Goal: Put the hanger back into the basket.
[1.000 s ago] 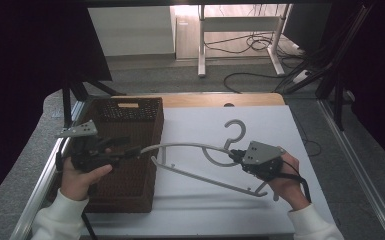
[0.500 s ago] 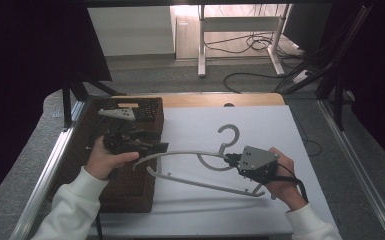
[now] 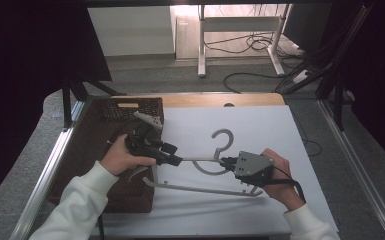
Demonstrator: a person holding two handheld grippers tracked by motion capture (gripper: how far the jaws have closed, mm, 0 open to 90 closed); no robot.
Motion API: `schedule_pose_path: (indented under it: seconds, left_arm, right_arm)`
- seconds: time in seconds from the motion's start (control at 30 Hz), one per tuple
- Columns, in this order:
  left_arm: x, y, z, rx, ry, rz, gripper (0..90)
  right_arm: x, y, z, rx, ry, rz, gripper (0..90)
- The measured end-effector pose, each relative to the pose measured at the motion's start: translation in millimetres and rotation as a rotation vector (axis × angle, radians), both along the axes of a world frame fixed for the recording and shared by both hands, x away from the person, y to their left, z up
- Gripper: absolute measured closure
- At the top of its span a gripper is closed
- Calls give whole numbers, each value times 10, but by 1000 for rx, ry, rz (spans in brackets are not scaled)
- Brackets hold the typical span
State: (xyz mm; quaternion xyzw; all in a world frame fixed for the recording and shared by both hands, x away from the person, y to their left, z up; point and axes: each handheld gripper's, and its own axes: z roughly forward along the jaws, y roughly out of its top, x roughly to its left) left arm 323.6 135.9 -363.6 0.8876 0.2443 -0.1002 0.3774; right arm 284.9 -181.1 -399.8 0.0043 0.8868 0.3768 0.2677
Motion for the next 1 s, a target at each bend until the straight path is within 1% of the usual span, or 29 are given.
schedule_pose_path:
  seconds: [0.03, 0.07, 0.1, 0.17, 0.2, 0.23, 0.27, 0.33, 0.37, 0.4, 0.43, 0.5, 0.57, 0.6, 0.67, 0.7, 0.73, 0.77, 0.8, 0.83, 0.9, 0.93, 0.97, 1.0]
  left_arm:
    - [1, -18, -8, 7, 4, -11, 486]
    - [1, -18, -8, 7, 4, -11, 516]
    - [0, -55, -20, 23, 6, -36, 544]
    - [-11, -107, -33, 46, 6, -55, 593]
    - [-11, -130, -38, 64, 7, -73, 619]
    - [-11, -130, -38, 64, 7, -73, 649]
    - [-21, -183, -61, 78, 13, -86, 686]
    - [-20, -221, -77, 102, 14, -105, 753]
    - [-20, -221, -77, 102, 14, -105, 771]
    - [-19, -235, -85, 96, 24, -115, 778]
    - [-19, -235, -85, 96, 24, -115, 783]
    - [-35, -238, -70, 78, 18, -116, 793]
    - [-40, -235, -58, 74, 15, -115, 799]
    - [-50, -236, -48, 71, 9, -108, 799]
    - [-56, -231, -38, 67, -3, -108, 799]
    - [-63, -231, -31, 65, -12, -99, 801]
    - [-66, -229, -26, 62, -16, -88, 802]
    - [-66, -229, -26, 62, -16, -88, 802]
    - [-66, -222, -21, 59, -22, -76, 801]
    - [-60, -194, -13, 51, -30, -53, 800]
    - [-55, -155, -4, 32, -28, -32, 801]
    - [-54, -132, 3, 28, -27, -27, 801]
    - [-54, -132, 3, 28, -27, -27, 801]
    - [-61, -89, 21, 22, -39, -14, 801]
  right_arm:
    - [-5, 3, 1, -3, -4, 5, 831]
    - [-9, 9, 1, -2, -6, 10, 831]
    - [-14, 13, 4, -5, -9, 11, 831]
    - [-22, 20, 7, -2, -19, 15, 830]
    - [-26, 22, 9, 0, -23, 18, 831]
    - [-29, 24, 12, 3, -26, 20, 831]
    - [-32, 25, 15, 5, -29, 21, 831]
    - [-36, 26, 23, 8, -35, 23, 830]
    - [-40, 26, 23, 5, -37, 27, 830]
    - [-44, 25, 20, -1, -41, 25, 830]
    - [-44, 25, 20, -1, -41, 25, 830]
    - [-34, 15, 12, -3, -40, 24, 828]
    - [-27, 14, 10, 0, -40, 25, 827]
    - [-20, 9, 11, 14, -32, 17, 818]
    - [-14, 3, 16, 23, -32, 14, 813]
    - [0, -10, 26, 37, -21, 10, 792]
    - [4, -15, 28, 50, -10, 4, 749]
    - [7, -19, 27, 62, -2, 1, 680]
    - [2, -24, 33, 68, -12, -20, 606]
    - [-2, -28, 41, 86, -17, -44, 536]
    - [-9, -58, 85, 124, -29, -106, 437]
    - [-17, -83, 116, 154, -33, -135, 407]
    - [-17, -83, 116, 154, -33, -135, 407]
    - [-40, -150, 189, 214, -22, -168, 369]
